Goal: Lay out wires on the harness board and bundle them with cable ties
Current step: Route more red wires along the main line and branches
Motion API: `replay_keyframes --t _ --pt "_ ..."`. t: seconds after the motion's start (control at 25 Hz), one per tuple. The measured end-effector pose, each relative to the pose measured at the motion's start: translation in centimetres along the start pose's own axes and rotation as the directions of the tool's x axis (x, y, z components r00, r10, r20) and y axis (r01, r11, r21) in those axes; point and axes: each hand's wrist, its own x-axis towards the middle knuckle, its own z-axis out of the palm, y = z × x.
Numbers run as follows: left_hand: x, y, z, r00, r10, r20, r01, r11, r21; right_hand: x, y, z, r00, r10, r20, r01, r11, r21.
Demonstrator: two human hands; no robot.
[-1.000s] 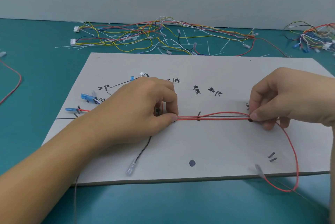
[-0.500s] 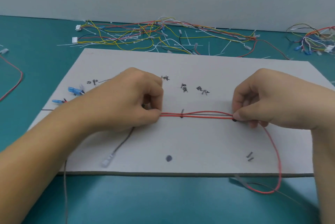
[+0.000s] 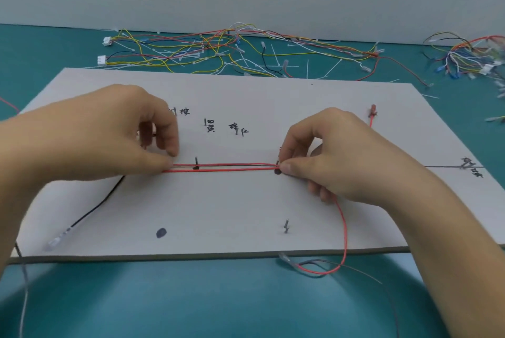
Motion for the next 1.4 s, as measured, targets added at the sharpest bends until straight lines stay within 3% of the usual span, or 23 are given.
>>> replay_keyframes --t 0.44,0.6,0.96,1.16,1.4 --pt "1.1 8.2 2.1 0.991 0.073 -0.111 -0.076 0.997 -0.027 -0.2 1.2 -3.0 0.993 0.113 0.03 -0.11 0.989 -0.097" --pt "2.6 10.7 4.4 0.987 0.087 -0.133 -0.099 0.991 -0.086 -0.6 1.3 -3.5 0.99 0.134 0.054 -0.131 0.99 -0.051" --pt "3.0 10.9 6.3 0.977 0.06 -0.204 -0.107 0.968 -0.227 -0.8 1.6 -4.4 0.985 0.142 -0.096 -0.153 0.981 -0.119" --pt "3.1 10.7 6.8 0.981 0.057 -0.188 -0.108 0.955 -0.277 -1.0 2.1 -5.2 0.966 0.241 -0.098 -0.255 0.952 -0.169" --pt "3.2 10.7 6.9 0.977 0.076 -0.201 -0.132 0.951 -0.281 -1.3 1.8 -5.5 0.959 0.26 -0.11 -0.28 0.93 -0.238"
